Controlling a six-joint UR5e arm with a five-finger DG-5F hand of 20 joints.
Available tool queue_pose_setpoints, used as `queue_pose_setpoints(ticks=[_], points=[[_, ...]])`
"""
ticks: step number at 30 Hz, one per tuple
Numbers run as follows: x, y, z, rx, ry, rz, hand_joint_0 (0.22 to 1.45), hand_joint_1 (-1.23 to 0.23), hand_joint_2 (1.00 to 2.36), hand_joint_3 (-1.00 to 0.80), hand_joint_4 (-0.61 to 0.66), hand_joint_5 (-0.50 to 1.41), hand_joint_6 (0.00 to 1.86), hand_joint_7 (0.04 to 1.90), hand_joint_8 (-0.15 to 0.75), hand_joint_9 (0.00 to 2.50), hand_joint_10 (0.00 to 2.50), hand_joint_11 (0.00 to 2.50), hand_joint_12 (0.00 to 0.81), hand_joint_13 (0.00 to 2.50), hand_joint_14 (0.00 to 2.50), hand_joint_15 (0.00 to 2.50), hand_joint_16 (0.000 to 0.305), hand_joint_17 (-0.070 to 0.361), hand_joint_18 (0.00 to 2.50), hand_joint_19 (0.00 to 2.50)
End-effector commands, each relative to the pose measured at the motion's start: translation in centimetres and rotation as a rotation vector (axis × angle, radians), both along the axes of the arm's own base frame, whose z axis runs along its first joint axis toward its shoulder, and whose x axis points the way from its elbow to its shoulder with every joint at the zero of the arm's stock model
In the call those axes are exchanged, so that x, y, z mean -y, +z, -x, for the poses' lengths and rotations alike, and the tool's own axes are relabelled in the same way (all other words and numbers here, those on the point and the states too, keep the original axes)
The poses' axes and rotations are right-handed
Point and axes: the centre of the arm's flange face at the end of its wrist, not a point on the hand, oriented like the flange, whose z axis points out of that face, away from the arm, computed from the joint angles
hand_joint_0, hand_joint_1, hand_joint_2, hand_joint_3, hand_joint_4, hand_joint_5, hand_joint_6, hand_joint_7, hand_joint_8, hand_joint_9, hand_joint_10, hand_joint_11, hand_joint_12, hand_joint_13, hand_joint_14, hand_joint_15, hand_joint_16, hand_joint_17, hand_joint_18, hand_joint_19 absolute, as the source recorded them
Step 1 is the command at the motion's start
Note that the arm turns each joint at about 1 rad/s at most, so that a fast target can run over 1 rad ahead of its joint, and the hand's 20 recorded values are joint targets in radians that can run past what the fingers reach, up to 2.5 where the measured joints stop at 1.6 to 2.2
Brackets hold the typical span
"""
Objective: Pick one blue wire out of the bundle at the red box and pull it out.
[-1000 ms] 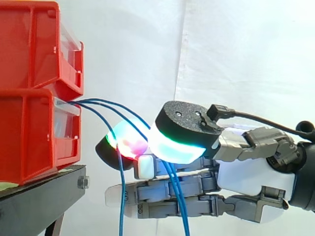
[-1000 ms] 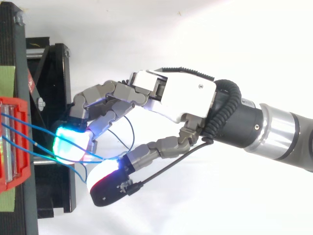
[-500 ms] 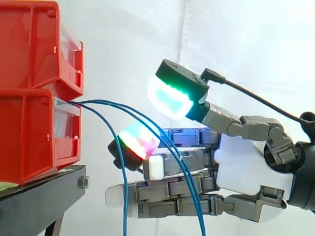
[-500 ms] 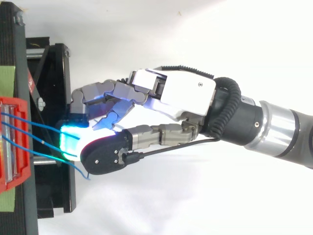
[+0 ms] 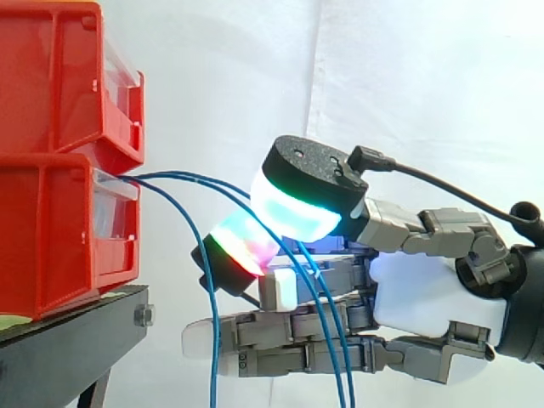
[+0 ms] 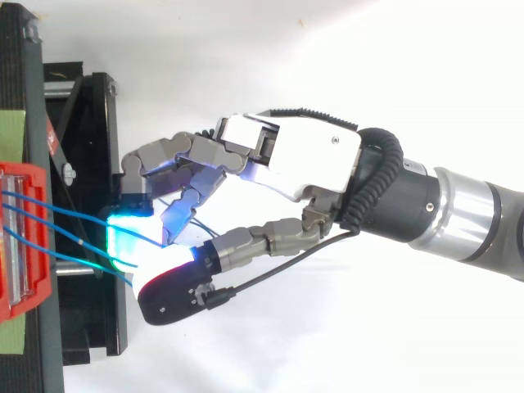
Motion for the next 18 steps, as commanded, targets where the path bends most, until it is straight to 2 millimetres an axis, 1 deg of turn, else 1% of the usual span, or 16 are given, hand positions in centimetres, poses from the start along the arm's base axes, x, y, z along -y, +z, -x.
queue_pose_setpoints(ticks=[1, 3, 5, 6, 7, 9, 11, 12, 13, 14, 15, 16, 17, 18], points=[[0.0, -0.04, 0.01, 0.0, 0.0, 0.002, 0.63, -0.88, 1.01, -0.38, 0.1, -0.1, 0.83, 1.15, 0.199, 1.09, 0.02, 0.83, 0.33, 0.57, 0.01, 0.36, 0.047, 0.107, 0.32, 0.25], [0.0, -0.04, 0.01, -0.001, -0.001, 0.004, 0.65, -0.92, 1.01, -0.39, 0.04, -0.12, 0.86, 1.09, 0.202, 1.04, 0.03, 0.84, 0.331, 0.57, 0.01, 0.35, 0.048, 0.107, 0.33, 0.22], [0.0, 0.08, 0.01, 0.0, -0.002, 0.007, 0.69, -0.97, 1.0, -0.44, 0.03, -0.14, 0.89, 1.05, 0.205, 1.0, 0.02, 0.87, 0.337, 0.56, 0.01, 0.35, 0.048, 0.107, 0.34, 0.19], [0.0, 0.08, 0.01, 0.0, -0.002, 0.007, 0.71, -0.98, 1.0, -0.47, 0.04, -0.15, 0.9, 1.02, 0.206, 0.98, 0.02, 0.87, 0.337, 0.55, 0.01, 0.34, 0.048, 0.108, 0.34, 0.18], [0.0, -0.04, 0.01, -0.002, -0.002, 0.007, 0.73, -1.0, 1.0, -0.5, 0.07, -0.16, 0.91, 1.02, 0.208, 0.95, 0.02, 0.88, 0.339, 0.54, 0.01, 0.33, 0.048, 0.108, 0.35, 0.16], [0.0, -0.04, 0.01, -0.002, -0.002, 0.007, 0.74, -0.99, 1.0, -0.5, 0.1, -0.17, 0.91, 0.98, 0.213, 0.94, 0.02, 0.86, 0.339, 0.54, 0.01, 0.33, 0.048, 0.107, 0.36, 0.16], [0.0, -0.04, 0.01, -0.002, -0.002, 0.007, 0.74, -0.99, 1.0, -0.5, 0.12, -0.17, 0.92, 0.95, 0.209, 0.94, 0.02, 0.87, 0.338, 0.53, 0.01, 0.32, 0.048, 0.107, 0.36, 0.17], [0.0, 0.08, 0.01, -0.001, -0.002, 0.009, 0.7, -0.98, 1.0, -0.5, 0.12, -0.17, 0.92, 0.92, 0.21, 0.94, 0.02, 0.87, 0.337, 0.53, 0.01, 0.33, 0.048, 0.107, 0.36, 0.18], [0.0, -0.05, 0.02, -0.004, -0.002, 0.009, 0.66, -0.96, 1.0, -0.5, 0.13, -0.17, 0.91, 0.91, 0.211, 0.96, 0.02, 0.88, 0.335, 0.53, 0.01, 0.33, 0.048, 0.107, 0.36, 0.2], [0.0, -0.04, 0.01, -0.003, -0.002, 0.01, 0.61, -0.91, 1.0, -0.5, 0.13, -0.16, 0.89, 0.94, 0.213, 0.98, 0.02, 0.88, 0.336, 0.53, 0.01, 0.34, 0.048, 0.107, 0.36, 0.22], [0.0, -0.04, 0.01, -0.003, -0.002, 0.01, 0.53, -0.78, 1.0, -0.5, 0.14, -0.14, 0.86, 0.96, 0.224, 1.0, 0.02, 0.85, 0.347, 0.53, 0.02, 0.35, 0.05, 0.113, 0.33, 0.25], [0.0, -0.04, 0.01, -0.003, -0.002, 0.01, 0.51, -0.65, 1.0, -0.5, 0.14, -0.13, 0.83, 0.97, 0.232, 1.03, 0.02, 0.82, 0.351, 0.53, 0.01, 0.35, 0.052, 0.118, 0.33, 0.26], [0.0, -0.04, 0.01, -0.003, -0.002, 0.01, 0.51, -0.61, 1.0, -0.5, 0.14, -0.12, 0.81, 0.99, 0.231, 1.04, 0.02, 0.81, 0.351, 0.53, 0.01, 0.35, 0.052, 0.117, 0.32, 0.27], [0.0, -0.04, 0.01, -0.003, -0.002, 0.01, 0.5, -0.55, 1.0, -0.5, 0.15, -0.1, 0.77, 1.05, 0.229, 1.07, 0.02, 0.8, 0.351, 0.53, 0.01, 0.35, 0.053, 0.118, 0.32, 0.28]])
